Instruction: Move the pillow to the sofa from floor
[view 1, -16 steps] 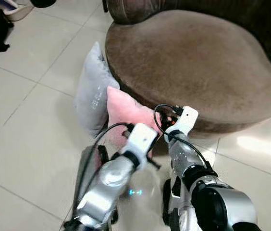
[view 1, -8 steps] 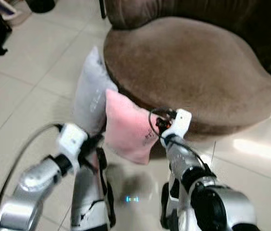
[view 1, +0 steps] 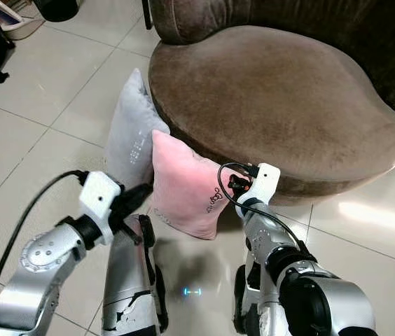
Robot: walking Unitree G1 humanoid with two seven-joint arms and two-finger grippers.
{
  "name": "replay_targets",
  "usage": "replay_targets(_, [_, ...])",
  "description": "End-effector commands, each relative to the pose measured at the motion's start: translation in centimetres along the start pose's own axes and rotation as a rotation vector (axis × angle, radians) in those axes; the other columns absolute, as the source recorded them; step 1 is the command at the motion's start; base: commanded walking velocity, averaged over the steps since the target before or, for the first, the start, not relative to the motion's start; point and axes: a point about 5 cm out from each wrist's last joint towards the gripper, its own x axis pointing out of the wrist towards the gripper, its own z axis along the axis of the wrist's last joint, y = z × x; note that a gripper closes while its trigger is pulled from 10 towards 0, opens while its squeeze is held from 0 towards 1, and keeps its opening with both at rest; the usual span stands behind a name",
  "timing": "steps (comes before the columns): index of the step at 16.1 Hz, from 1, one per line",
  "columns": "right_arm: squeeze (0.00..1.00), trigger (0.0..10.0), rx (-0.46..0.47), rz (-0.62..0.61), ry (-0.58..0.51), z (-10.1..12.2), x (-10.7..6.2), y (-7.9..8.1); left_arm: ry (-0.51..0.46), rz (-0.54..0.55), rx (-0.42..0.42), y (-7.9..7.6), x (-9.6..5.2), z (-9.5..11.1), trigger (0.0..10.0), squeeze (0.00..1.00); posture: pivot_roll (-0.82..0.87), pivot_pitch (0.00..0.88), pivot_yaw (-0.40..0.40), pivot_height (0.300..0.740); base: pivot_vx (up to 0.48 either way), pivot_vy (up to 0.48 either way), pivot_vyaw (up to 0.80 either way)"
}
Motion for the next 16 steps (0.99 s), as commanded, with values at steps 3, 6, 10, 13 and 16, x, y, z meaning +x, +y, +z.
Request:
replay_targets(3, [1.0, 10.0, 0.091, -0.031, -0.003, -0.6, -0.3, -0.5, 0.011, -0.056, -0.011, -0.8, -0.5, 0.2, 10.0, 0.0, 0.22, 0.269, -0.004, 0.51, 0.0, 0.0, 0.0])
replay_targets(6, [1.0, 10.0, 0.17, -0.063, -0.037, -0.1, -0.3, -1.1, 0.016, -0.081, -0.019, -1.1, -1.3, 0.5, 10.0, 0.0, 0.23, 0.271, 0.007, 0.51, 0.0, 0.0, 0.0])
replay_targets(10, [1.0, 10.0, 0.195, -0.076, -0.047, 0.1, -0.4, -2.0, 0.022, -0.09, -0.034, -1.1, -1.8, 0.6, 10.0, 0.0, 0.23, 0.278, 0.013, 0.51, 0.0, 0.0, 0.0])
replay_targets(13, [1.0, 10.0, 0.201, -0.091, -0.042, -0.1, -0.5, -2.2, 0.035, -0.099, -0.04, -1.0, -2.2, 0.7, 10.0, 0.0, 0.25, 0.289, 0.023, 0.51, 0.0, 0.0, 0.0])
replay_targets(16, [1.0, 10.0, 0.2, -0.095, -0.037, -0.3, -0.5, -2.2, 0.049, -0.111, -0.039, -0.9, -2.7, 0.8, 10.0, 0.0, 0.26, 0.297, 0.034, 0.51, 0.0, 0.0, 0.0])
